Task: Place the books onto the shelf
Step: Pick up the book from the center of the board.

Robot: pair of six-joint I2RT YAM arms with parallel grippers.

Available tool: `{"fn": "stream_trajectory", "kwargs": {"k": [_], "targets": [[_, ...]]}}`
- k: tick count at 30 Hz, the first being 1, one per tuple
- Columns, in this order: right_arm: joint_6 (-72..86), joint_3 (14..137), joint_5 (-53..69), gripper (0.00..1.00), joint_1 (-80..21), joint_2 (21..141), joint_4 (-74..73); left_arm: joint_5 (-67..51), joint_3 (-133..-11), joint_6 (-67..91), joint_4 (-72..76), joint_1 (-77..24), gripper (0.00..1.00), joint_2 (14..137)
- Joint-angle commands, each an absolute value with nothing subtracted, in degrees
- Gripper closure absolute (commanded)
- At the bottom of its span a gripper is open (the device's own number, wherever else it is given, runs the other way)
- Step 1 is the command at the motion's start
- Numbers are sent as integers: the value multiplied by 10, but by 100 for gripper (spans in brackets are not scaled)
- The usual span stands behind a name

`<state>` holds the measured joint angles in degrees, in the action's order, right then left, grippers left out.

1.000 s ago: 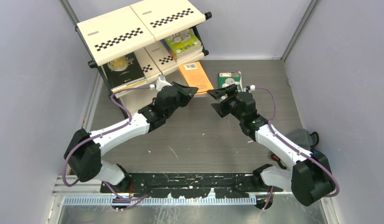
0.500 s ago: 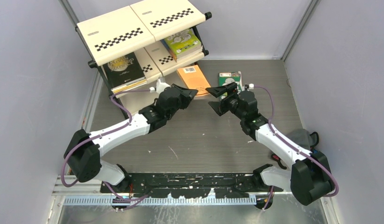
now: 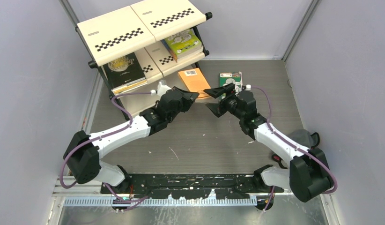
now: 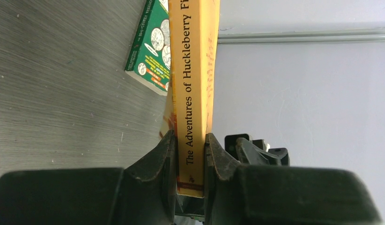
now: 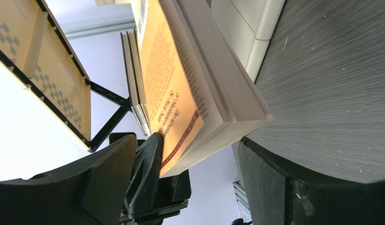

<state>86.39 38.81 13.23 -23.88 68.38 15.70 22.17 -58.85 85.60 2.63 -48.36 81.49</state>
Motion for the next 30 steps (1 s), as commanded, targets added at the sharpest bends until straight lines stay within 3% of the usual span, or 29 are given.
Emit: {"fn": "stream_trajectory", "kwargs": {"k": [1,30], "targets": [[879,411,149,15,-242,701,205,239,-627,870,63,-489,100,799],[902,430,128,15,-298,770,274,227,-630,884,69,-483,100,799]]}}
